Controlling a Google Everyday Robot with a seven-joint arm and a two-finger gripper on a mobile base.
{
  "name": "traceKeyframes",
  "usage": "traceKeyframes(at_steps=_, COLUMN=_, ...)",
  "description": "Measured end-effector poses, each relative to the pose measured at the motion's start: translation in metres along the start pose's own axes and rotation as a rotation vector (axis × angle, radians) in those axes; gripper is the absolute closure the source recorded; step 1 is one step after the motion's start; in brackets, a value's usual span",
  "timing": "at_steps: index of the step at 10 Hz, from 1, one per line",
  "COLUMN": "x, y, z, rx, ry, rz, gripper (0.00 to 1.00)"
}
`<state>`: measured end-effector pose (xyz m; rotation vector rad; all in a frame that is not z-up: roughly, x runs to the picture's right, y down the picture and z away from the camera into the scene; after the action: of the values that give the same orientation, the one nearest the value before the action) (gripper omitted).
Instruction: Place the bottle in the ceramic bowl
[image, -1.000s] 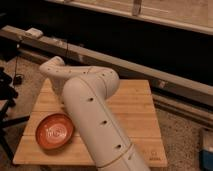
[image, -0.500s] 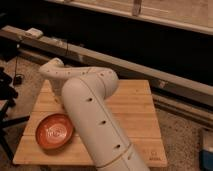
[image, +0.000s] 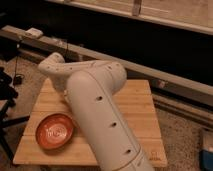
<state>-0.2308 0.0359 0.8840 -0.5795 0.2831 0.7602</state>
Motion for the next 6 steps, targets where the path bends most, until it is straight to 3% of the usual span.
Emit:
traceKeyframes(at_steps=3, x=0.026, y=0.004, z=-0.036, rx=0.002, ry=-0.033, rz=-0.011, gripper=1.00)
traceKeyframes(at_steps=6, x=0.054, y=0.041, z=-0.054, rx=-0.035, ry=-0.048, rz=-0.055, gripper=1.00)
